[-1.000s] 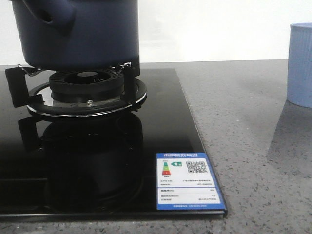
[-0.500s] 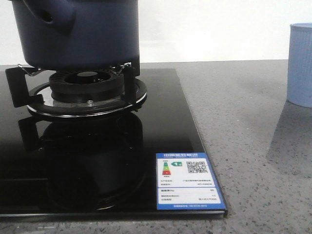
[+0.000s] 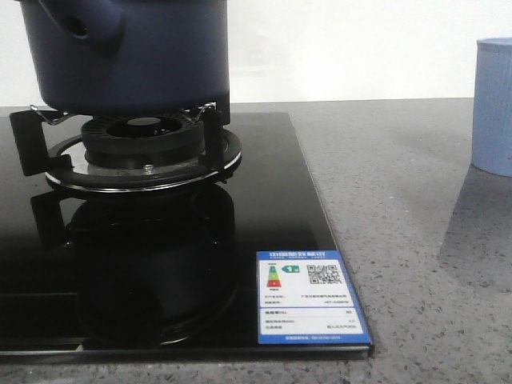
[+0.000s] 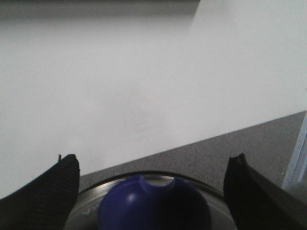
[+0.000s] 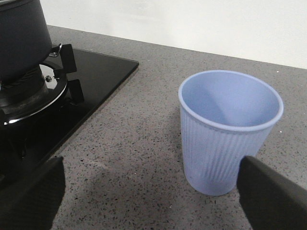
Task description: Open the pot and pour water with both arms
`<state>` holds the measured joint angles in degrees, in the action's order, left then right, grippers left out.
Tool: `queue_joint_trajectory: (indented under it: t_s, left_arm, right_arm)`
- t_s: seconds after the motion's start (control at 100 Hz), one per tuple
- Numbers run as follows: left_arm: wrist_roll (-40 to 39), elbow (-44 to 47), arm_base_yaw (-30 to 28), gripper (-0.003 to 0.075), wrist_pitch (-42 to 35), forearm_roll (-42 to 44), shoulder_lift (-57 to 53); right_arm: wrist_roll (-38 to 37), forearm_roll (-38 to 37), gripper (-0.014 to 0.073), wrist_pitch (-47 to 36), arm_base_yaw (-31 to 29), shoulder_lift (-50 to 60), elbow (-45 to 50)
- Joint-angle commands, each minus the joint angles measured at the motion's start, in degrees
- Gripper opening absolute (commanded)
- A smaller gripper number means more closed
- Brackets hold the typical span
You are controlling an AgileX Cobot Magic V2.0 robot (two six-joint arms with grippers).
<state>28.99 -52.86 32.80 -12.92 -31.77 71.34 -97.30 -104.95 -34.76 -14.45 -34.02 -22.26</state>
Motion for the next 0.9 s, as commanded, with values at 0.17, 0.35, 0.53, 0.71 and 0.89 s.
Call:
queue_joint_trajectory:
  t_s: [0.17,0.35,0.53,0.71,0.89]
  left_arm:
    - [-0.02,-2.25,-0.58,0.0507,-0.72,0.55,-13.44]
    - [-0.02,-2.14,-5.73,0.0298,9.13,0.55,-20.59]
    - [-0.02,1.91,-11.64,-0.0019,18.81,0.63,-27.41]
    - [-0.02,12.51,-12.96,-0.0016,15.86,0.32,-37.10]
    - [-0.02,25.59,-12.86,-0.0016,12.62,-3.46,-51.49]
  right_arm:
    - [0.60,3.26,0.0659,2.64,4.49,-0.01,-1.67]
    - [1.01,7.23,0.0486,2.12,5.00,-0.01,-2.29]
    - [1.01,8.12,-0.0071,-2.21,5.00,-0.01,-3.47]
    - [0.98,8.15,-0.0056,-4.40,5.31,0.79,-3.32]
    - [1.55,8.15,-0.0048,-0.36,5.49,8.33,1.59]
